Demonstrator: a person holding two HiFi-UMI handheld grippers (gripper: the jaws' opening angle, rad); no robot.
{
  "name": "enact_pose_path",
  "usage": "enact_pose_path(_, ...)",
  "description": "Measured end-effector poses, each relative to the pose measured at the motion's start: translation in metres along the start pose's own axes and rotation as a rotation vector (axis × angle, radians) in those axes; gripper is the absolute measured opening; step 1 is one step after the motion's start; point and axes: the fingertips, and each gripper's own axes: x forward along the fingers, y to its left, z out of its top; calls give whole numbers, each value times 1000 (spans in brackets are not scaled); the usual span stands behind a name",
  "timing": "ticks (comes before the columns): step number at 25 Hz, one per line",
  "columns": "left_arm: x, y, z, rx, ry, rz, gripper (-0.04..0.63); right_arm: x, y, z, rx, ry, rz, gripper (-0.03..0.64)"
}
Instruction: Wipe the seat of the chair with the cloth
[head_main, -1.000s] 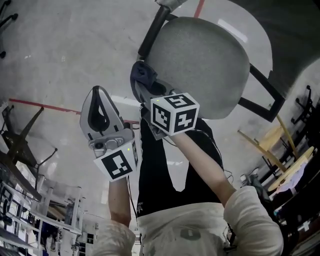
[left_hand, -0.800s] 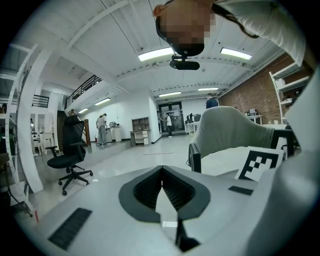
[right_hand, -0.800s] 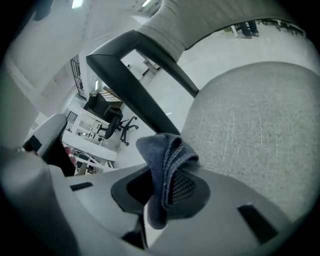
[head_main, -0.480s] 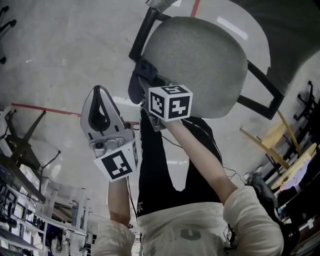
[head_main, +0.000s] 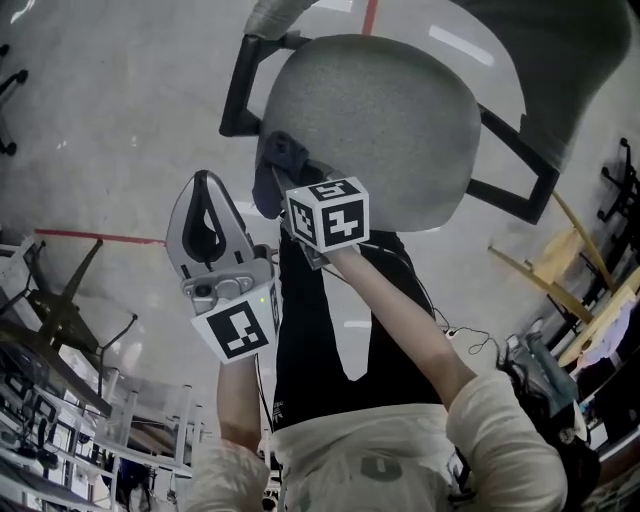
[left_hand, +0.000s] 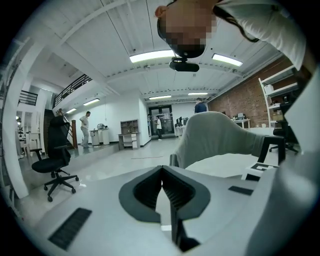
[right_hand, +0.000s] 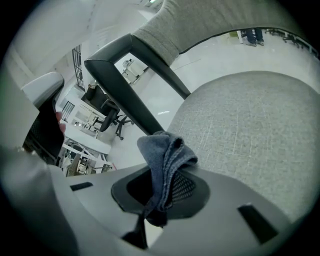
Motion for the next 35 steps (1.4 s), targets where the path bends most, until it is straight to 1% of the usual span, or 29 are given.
enact_pose_path(1,3,-5,3,0,-8,-16,15,-3,-3,-1,-6,0,-5,57)
enact_pose_path(4,9,-20,3,11,6,-53,15,-15,-16,-7,-9,2,-29,57)
enact_pose_path(11,23,-60,16,32,-14,-153,15,-54,-63,-29,8,2,-122,57)
enact_pose_path(13,28,-72,18,41,-17,-190,15,-66,-81,-35,8,-1,-162,57)
enact_pose_path(19,40,-116,28,47,-14,-276,15,-109,-132,-49,-35,-4,-289,57)
enact_pose_path(24,45,-153,46,48,-37,-336,15,-148,-177,-63,-3,-9,-382,57)
enact_pose_path(27,46,-168,52,69,-39,-375,15,-170,-203,-69,2,-14,-441,57)
enact_pose_path(31,46,-176,54,104,-36,-399,15,-191,-225,-79,9,-19,-500,57)
enact_pose_path(35,47,-184,56,114,-34,-404,15,-210,-245,-86,36,-28,-546,57)
